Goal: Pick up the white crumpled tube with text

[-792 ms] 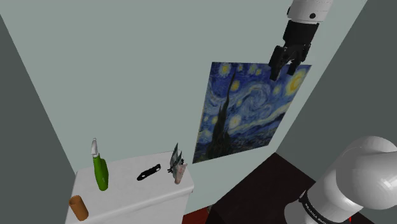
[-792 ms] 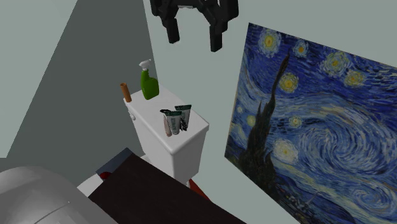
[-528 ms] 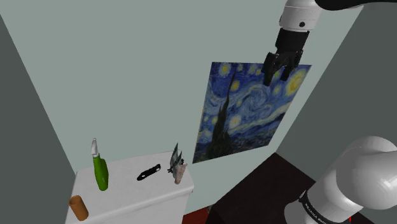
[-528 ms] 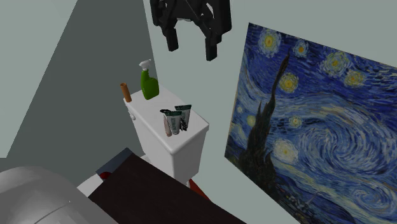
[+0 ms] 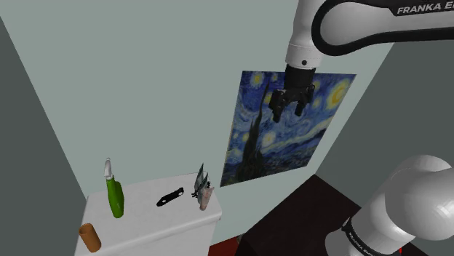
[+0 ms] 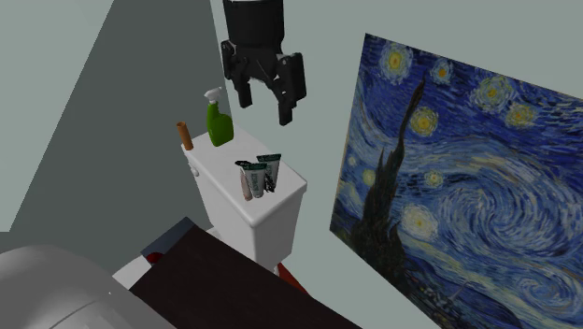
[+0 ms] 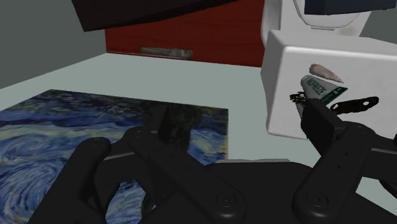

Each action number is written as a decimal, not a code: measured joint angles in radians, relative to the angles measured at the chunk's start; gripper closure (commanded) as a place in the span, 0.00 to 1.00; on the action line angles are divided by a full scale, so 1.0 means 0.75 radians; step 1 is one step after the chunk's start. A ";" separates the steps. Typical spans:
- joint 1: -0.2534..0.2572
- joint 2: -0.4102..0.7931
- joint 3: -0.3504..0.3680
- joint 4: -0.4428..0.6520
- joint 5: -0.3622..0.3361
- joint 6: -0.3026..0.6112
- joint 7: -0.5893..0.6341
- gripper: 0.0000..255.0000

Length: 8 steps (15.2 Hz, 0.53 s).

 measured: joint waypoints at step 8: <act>0.020 0.295 0.097 -0.047 0.081 0.293 0.151 0.00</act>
